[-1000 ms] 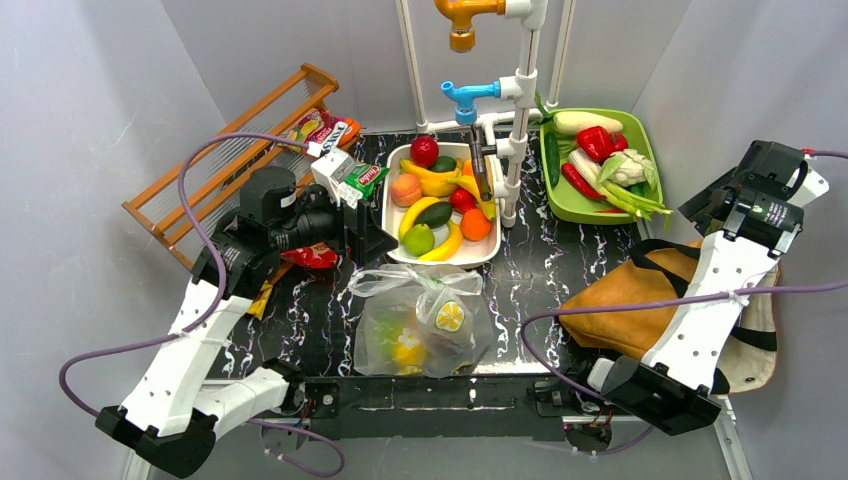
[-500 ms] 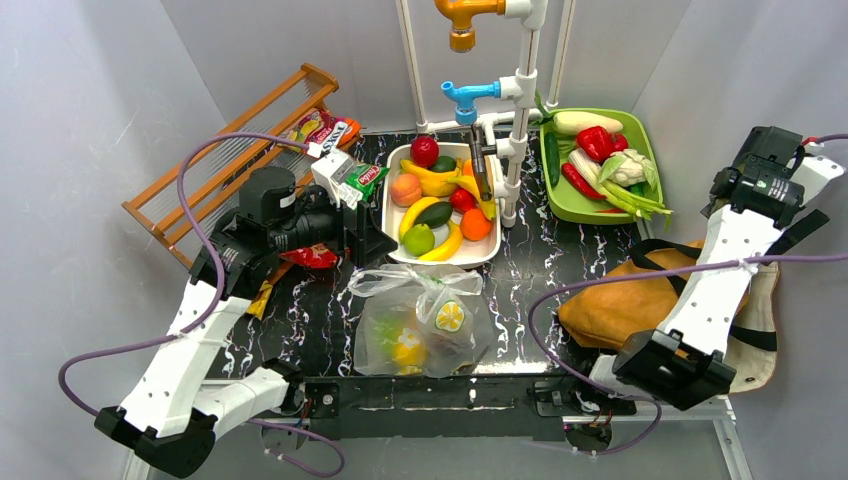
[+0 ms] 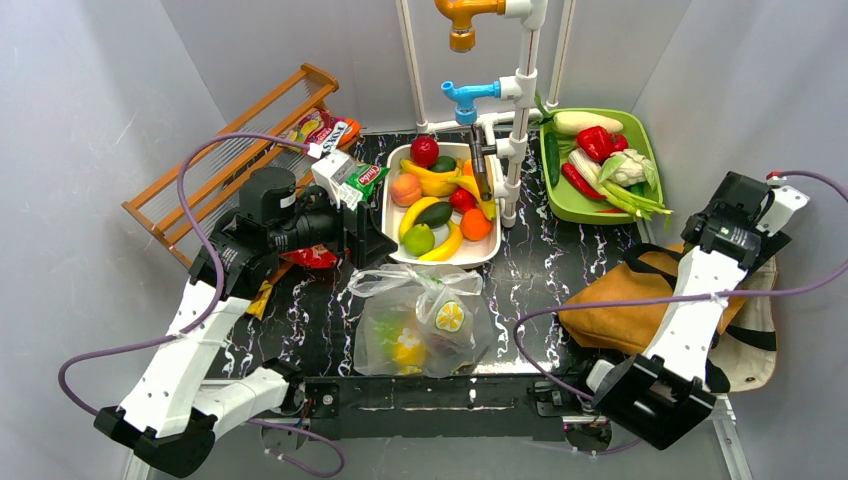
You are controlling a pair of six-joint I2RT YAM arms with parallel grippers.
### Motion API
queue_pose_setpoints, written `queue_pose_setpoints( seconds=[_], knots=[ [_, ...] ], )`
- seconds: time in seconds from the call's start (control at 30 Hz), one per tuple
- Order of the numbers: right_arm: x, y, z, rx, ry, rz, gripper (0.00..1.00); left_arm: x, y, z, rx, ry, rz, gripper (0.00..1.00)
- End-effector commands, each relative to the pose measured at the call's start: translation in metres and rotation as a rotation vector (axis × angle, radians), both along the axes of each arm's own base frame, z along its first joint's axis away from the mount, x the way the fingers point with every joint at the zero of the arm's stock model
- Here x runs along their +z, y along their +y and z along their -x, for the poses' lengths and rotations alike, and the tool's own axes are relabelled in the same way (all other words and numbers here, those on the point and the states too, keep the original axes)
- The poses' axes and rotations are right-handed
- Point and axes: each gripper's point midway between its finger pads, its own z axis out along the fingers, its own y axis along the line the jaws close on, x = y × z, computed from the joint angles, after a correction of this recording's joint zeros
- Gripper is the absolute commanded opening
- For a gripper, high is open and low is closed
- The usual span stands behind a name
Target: Place the mixed food into the grocery bags and tie them
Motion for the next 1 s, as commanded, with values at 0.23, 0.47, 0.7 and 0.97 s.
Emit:
queue_pose_setpoints(
  seconds=[0.23, 0.47, 0.7, 0.97],
  knots=[
    [0.027, 0.054, -0.051, 0.330, -0.336, -0.097, 0.01, 0.012, -0.004, 0.003, -0.020, -0.020, 0.032, 0.98],
    [0.049, 0.103, -0.047, 0.282, -0.514, -0.339, 0.01, 0.017, -0.004, -0.001, -0.025, -0.050, 0.023, 0.98],
    [0.067, 0.170, -0.043, 0.337, -0.603, -0.660, 0.01, 0.020, -0.008, -0.010, -0.022, -0.059, 0.023, 0.98],
    [0.071, 0.239, -0.046, 0.504, -0.521, -0.890, 0.01, 0.023, -0.020, -0.022, -0.010, -0.026, 0.081, 0.98]
  ],
)
